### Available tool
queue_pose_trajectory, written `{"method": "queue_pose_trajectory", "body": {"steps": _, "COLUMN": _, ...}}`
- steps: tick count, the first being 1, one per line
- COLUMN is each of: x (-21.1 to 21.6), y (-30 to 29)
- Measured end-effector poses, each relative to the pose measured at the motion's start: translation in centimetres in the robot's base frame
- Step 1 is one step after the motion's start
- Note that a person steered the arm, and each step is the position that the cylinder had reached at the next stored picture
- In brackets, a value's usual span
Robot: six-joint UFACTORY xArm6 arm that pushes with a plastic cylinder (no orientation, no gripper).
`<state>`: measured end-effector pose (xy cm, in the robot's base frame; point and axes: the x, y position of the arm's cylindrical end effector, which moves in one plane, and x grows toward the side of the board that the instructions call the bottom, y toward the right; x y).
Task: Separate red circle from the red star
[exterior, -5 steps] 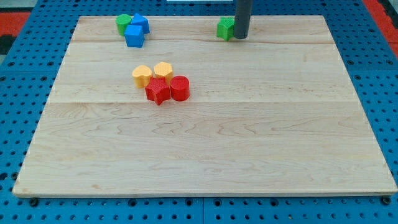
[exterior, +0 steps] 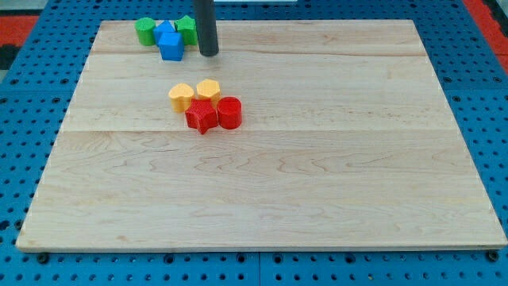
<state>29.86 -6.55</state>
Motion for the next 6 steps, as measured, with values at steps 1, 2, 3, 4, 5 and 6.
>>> {"method": "queue_pose_trajectory", "body": {"steps": 1, "x": 7.1, "y": 9.3}}
{"method": "queue_pose_trajectory", "body": {"steps": 2, "x": 17.4, "y": 7.9}}
{"method": "queue_pose_trajectory", "body": {"steps": 3, "x": 17.8, "y": 0.1}}
{"method": "queue_pose_trajectory", "body": {"steps": 4, "x": 13.5, "y": -2.1}}
{"method": "queue_pose_trajectory", "body": {"steps": 5, "x": 12.1, "y": 0.2}}
{"method": "queue_pose_trajectory", "body": {"steps": 6, "x": 11.9, "y": 3.8}}
